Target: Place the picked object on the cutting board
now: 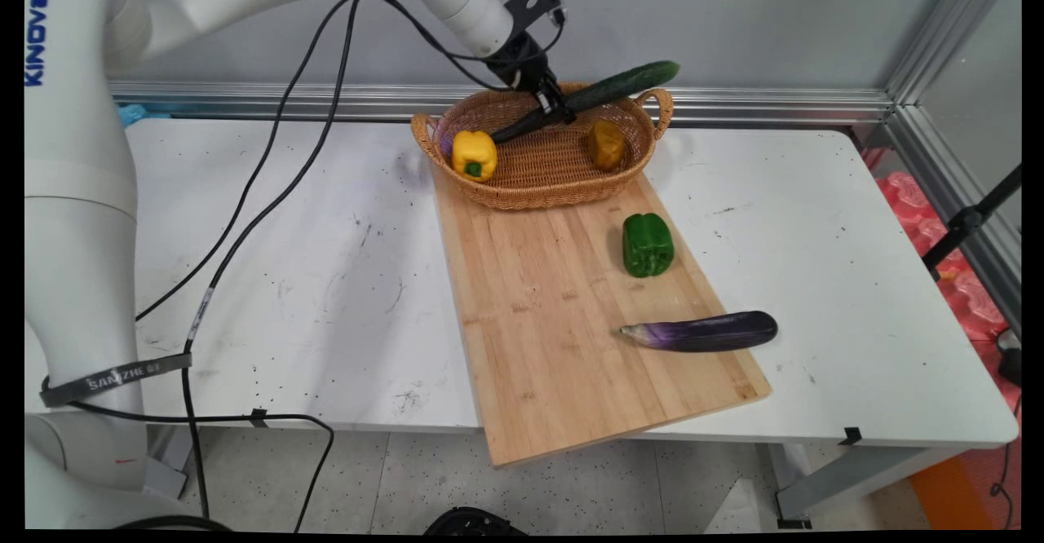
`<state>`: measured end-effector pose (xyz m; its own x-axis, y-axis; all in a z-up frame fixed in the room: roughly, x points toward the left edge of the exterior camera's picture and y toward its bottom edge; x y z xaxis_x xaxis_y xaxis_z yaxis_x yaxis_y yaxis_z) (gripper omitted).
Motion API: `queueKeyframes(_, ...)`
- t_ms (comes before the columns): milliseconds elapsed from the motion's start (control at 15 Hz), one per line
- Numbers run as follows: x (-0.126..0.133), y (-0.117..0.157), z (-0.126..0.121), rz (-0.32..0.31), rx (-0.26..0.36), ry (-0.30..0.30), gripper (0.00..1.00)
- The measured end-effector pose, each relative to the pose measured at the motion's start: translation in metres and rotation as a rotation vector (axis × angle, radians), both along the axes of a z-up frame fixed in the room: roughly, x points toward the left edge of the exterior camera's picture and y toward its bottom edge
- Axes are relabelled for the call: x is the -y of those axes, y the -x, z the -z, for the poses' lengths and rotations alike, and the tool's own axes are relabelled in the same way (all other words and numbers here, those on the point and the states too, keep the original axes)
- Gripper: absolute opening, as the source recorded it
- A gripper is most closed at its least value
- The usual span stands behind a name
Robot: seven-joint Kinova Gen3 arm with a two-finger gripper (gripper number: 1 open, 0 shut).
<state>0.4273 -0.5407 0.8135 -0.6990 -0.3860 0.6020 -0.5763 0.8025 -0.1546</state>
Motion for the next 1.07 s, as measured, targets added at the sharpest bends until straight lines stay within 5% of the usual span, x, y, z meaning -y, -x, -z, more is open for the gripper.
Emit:
queueKeyframes(600,-0.031,0.047,-0.075,0.028,-0.028,0.03,0.0)
queueKeyframes(1067,-0.074,0.087,-0.113,0.029,-0.051,-0.024,0.0)
